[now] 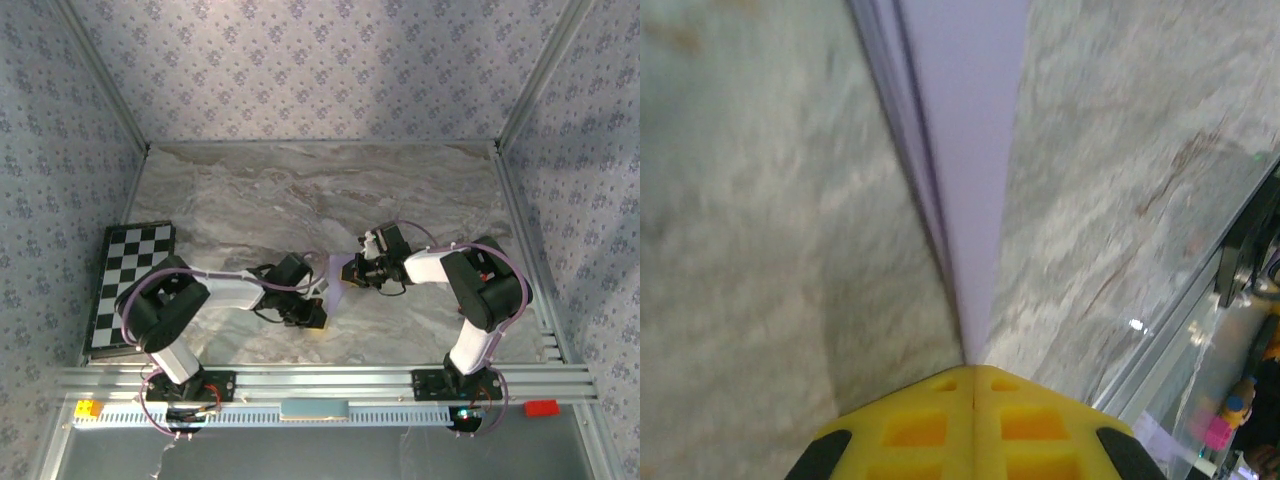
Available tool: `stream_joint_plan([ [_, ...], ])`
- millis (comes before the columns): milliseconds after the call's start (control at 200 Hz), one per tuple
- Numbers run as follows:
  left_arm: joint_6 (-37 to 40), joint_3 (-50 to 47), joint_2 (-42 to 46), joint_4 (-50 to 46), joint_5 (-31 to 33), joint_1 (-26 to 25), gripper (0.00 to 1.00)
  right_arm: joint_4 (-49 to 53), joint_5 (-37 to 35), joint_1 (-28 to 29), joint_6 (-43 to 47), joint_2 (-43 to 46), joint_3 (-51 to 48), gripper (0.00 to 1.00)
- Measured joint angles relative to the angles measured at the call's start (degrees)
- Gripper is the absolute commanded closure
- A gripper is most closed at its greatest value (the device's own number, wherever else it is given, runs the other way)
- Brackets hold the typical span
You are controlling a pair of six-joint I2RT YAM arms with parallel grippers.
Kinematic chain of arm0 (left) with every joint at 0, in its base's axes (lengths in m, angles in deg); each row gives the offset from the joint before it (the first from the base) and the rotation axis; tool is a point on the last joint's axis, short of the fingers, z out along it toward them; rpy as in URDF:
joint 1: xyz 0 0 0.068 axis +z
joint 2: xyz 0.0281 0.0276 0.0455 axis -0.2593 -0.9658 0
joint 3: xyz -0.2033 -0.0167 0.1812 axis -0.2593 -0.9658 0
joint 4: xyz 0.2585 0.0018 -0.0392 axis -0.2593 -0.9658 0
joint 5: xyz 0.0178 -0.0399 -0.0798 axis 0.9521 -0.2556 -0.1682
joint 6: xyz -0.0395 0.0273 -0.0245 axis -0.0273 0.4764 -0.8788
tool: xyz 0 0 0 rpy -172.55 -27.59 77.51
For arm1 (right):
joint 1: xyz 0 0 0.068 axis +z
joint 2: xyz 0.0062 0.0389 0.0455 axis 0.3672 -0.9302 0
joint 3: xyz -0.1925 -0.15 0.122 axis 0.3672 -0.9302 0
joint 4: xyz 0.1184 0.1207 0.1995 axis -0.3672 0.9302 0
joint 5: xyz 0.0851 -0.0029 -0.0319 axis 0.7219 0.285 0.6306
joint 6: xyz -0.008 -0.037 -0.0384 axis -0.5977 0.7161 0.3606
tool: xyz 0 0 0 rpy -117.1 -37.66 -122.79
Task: Fold a paper plane with a square sheet of paper (pick it up from the middle)
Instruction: Fold the wing for the fifth time at the center of the table.
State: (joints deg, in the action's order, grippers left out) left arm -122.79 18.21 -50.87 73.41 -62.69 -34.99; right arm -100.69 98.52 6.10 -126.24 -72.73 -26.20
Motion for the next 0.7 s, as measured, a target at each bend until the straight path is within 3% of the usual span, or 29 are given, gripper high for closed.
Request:
stream_joint_plan([
  [280,-1.70,-0.50,10.16,0.26,1.97,2.60,0.97,-0.02,0.00,0.04,-0.02,0.02,-0.02,0.93],
  [405,-2.93,4.26,5.68,1.46,1.95,5.05,0.99,-0.04,-0.02,0.07,-0.04,0.02,-0.02,0.93],
  [700,-4.15,14.12,-7.17,4.02,2.27,5.18,1.00,-0.11,-0.39,0.17,-0.13,0.17,-0.13,0.93],
])
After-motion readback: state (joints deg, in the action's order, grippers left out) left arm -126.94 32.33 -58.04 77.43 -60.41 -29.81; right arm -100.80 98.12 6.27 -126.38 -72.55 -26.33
